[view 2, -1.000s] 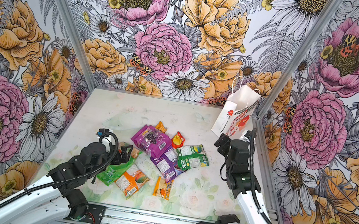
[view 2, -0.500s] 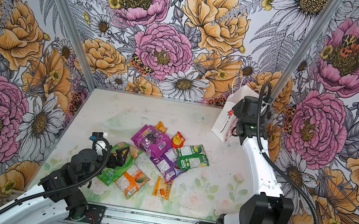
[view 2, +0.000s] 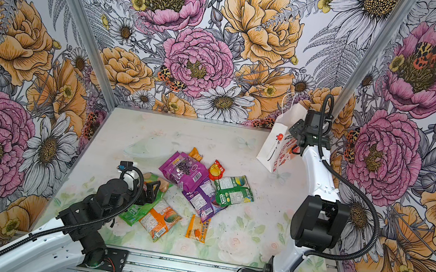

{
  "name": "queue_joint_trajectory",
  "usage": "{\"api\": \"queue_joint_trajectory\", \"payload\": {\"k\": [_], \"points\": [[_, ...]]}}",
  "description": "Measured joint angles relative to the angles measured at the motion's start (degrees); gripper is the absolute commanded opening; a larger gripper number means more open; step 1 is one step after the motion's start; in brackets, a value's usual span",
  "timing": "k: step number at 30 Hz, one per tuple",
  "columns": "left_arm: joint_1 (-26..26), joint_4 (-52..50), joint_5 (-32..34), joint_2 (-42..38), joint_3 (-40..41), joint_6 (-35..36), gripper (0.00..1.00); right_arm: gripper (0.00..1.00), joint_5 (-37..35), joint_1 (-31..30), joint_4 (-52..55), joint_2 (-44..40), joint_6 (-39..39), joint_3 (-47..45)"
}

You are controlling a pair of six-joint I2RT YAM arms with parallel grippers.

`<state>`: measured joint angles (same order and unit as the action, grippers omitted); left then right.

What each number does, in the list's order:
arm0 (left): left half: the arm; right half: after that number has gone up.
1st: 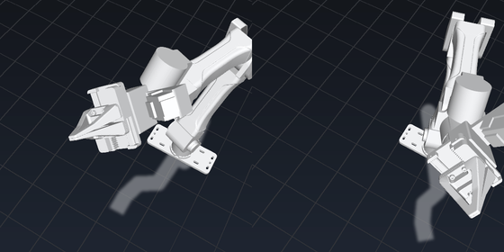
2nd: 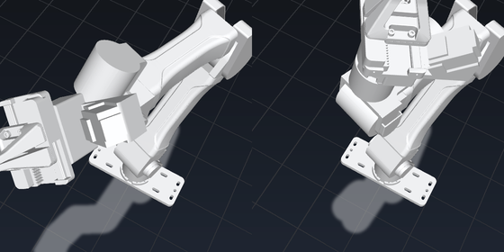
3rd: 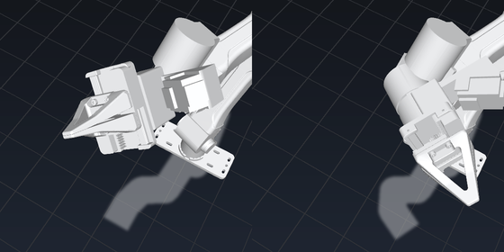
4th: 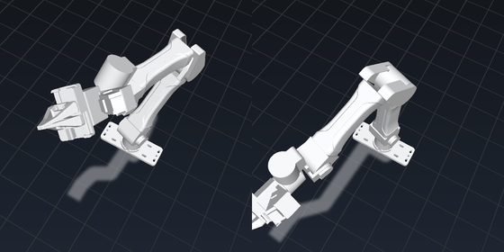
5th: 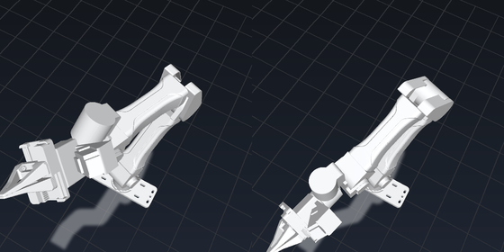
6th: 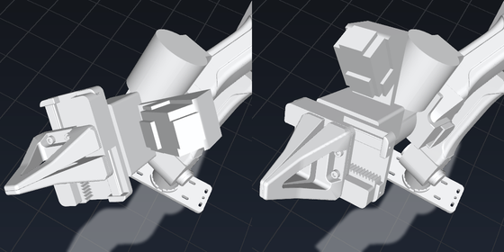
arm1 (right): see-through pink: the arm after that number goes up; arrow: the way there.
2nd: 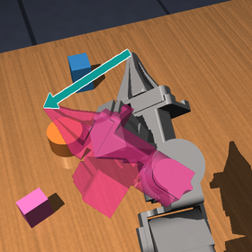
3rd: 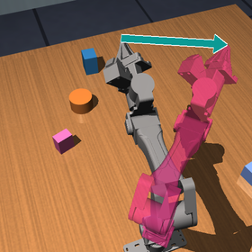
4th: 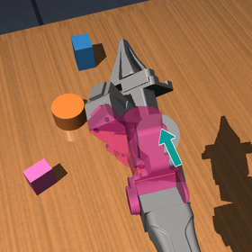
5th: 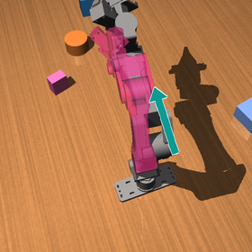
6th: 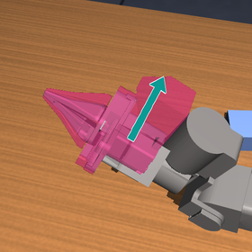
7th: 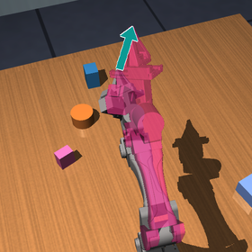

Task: Place the snacks into the paper bag
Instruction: Pick up the paper bag from the top-right of the table.

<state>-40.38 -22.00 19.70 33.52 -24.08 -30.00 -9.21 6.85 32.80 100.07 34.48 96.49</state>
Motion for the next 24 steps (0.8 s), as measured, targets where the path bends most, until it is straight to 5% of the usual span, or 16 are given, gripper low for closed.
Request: {"api": "queue_joint_trajectory", "payload": {"k": [9,17,24], "points": [[0.0,0.37,0.0,0.72,0.0,0.0,0.99,0.64,-3.02,0.37,2.78,0.13,-2.69,1.25],[0.0,0.37,0.28,-1.29,0.0,0.0,0.99,0.3,-3.13,1.01,5.38,1.97,-4.79,2.99],[0.0,0.35,0.44,-1.55,0.0,0.0,0.99,0.18,-3.08,1.01,7.41,3.72,-5.55,5.35]]}}
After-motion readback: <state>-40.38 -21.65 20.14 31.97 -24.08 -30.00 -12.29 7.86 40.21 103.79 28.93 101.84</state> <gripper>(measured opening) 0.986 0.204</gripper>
